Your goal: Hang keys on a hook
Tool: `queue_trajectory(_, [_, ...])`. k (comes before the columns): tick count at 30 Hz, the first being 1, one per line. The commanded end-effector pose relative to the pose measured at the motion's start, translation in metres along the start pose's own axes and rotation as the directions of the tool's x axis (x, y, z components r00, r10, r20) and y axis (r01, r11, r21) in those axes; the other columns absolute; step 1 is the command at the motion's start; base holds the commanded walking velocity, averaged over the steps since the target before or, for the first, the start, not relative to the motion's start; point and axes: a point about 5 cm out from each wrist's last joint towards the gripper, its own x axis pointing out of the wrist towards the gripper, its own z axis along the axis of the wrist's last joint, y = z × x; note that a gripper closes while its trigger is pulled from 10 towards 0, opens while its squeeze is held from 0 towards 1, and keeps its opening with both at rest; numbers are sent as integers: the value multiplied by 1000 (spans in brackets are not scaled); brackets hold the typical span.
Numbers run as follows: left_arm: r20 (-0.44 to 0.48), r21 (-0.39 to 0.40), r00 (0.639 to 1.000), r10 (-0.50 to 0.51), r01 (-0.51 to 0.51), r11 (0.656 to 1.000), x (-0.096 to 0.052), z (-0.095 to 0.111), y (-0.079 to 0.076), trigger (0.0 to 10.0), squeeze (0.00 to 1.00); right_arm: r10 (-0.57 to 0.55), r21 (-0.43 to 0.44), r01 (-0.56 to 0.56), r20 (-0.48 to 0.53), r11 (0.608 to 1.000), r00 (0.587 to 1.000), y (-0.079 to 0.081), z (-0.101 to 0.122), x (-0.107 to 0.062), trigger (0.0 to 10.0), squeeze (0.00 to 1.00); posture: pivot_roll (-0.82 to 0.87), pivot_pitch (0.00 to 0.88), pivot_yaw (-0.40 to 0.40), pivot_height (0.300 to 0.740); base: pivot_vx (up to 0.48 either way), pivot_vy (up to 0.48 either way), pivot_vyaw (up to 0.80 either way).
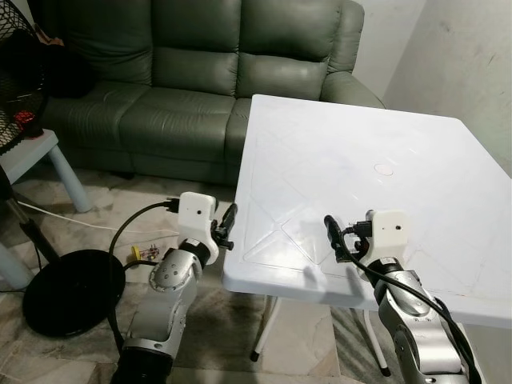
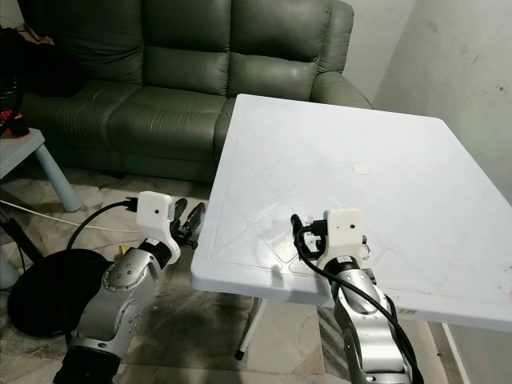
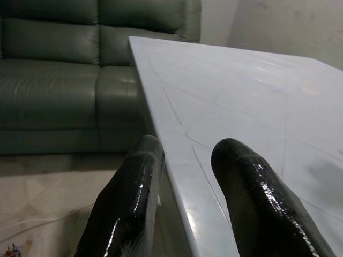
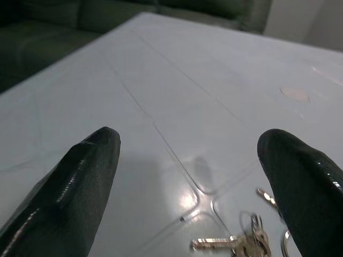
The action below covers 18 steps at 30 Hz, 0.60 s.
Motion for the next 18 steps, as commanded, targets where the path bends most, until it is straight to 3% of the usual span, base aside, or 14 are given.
queue_trajectory(1, [5,28,999,-49,49,998,0,4,-9,10000,0,-41,1,41,-14,999,999,-5,2,3,10000,0,63,0,-64,740,0,0,0])
queue_trajectory(3, [4,39,997,-78,78,996,-1,4,-14,10000,0,-82,-40,81,-32,996,996,-6,2,5,10000,0,66,0,-65,740,0,0,0])
queue_trajectory(9, [-3,62,989,-149,149,987,-4,3,-27,10000,0,-125,-13,125,-85,992,988,-7,-3,9,10000,0,73,0,-64,740,0,0,0])
queue_trajectory(18, [-6,61,974,-227,227,972,-7,4,-43,10000,0,-223,-53,217,-162,975,961,-10,-13,11,10000,0,74,4,-60,740,0,0,0])
